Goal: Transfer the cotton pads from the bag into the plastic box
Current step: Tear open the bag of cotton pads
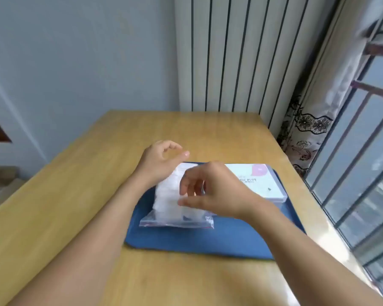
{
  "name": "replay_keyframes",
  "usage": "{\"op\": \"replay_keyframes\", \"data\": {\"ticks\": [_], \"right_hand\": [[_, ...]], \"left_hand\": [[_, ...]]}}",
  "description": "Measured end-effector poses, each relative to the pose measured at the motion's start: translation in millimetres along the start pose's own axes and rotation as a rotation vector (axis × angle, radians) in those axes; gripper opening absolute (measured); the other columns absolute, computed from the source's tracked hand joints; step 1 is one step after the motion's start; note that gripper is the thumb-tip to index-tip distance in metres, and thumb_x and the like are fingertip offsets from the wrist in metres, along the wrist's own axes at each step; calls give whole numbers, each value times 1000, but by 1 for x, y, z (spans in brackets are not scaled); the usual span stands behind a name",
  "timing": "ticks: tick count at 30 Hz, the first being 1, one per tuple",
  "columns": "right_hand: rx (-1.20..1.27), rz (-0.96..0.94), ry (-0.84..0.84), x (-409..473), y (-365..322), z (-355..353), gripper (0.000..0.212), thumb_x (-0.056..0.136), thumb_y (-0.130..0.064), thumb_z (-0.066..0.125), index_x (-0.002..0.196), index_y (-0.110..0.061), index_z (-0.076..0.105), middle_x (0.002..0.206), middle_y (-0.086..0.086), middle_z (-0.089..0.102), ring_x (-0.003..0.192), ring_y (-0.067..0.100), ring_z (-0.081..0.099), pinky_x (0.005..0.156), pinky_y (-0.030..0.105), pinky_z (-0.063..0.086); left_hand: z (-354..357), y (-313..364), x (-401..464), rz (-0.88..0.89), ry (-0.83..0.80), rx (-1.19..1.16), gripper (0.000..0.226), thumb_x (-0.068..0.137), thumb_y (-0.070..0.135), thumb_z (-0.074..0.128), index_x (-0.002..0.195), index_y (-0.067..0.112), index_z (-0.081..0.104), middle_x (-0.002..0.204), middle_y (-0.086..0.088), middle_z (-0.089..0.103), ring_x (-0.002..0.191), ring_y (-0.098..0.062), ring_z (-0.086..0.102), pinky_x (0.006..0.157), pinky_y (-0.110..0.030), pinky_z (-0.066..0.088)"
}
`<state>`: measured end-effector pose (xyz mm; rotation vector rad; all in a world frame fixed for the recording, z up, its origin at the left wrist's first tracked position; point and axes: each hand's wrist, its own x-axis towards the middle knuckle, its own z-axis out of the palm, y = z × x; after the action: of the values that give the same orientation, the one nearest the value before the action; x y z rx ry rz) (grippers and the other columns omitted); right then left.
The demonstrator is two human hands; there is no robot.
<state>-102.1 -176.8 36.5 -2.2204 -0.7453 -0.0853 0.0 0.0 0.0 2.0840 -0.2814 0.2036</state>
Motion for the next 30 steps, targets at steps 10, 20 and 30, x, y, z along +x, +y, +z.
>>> {"op": "replay_keyframes", "data": {"ticks": [10, 20, 30], "right_hand": [[-644, -185, 103, -27, 24, 63, 10, 71, -9, 69, 70, -18, 66, 74, -2, 57, 64, 23, 54, 45, 34, 45], [-646, -154, 221, 12, 47, 53, 12, 82, -22, 68, 72, -25, 74, 65, -8, 65, 62, 20, 55, 56, 31, 45], [-497, -63, 272, 1, 51, 50, 22, 78, -22, 83, 95, -31, 73, 72, -15, 68, 65, 18, 62, 58, 31, 52]], "left_hand": [[2, -25, -31, 10, -107, 71, 51, 78, 35, 84, 123, 22, 66, 126, 7, 54, 119, -9, 54, 102, -21, 39], [-35, -7, -14, 413, -56, -52, 41, 62, 44, 88, 66, 15, 59, 78, -5, 54, 70, -16, 50, 69, -27, 42], [-32, -9, -41, 465, -319, 523, 17, 72, 48, 84, 72, 32, 78, 61, 12, 51, 61, -8, 53, 55, -29, 44]]}}
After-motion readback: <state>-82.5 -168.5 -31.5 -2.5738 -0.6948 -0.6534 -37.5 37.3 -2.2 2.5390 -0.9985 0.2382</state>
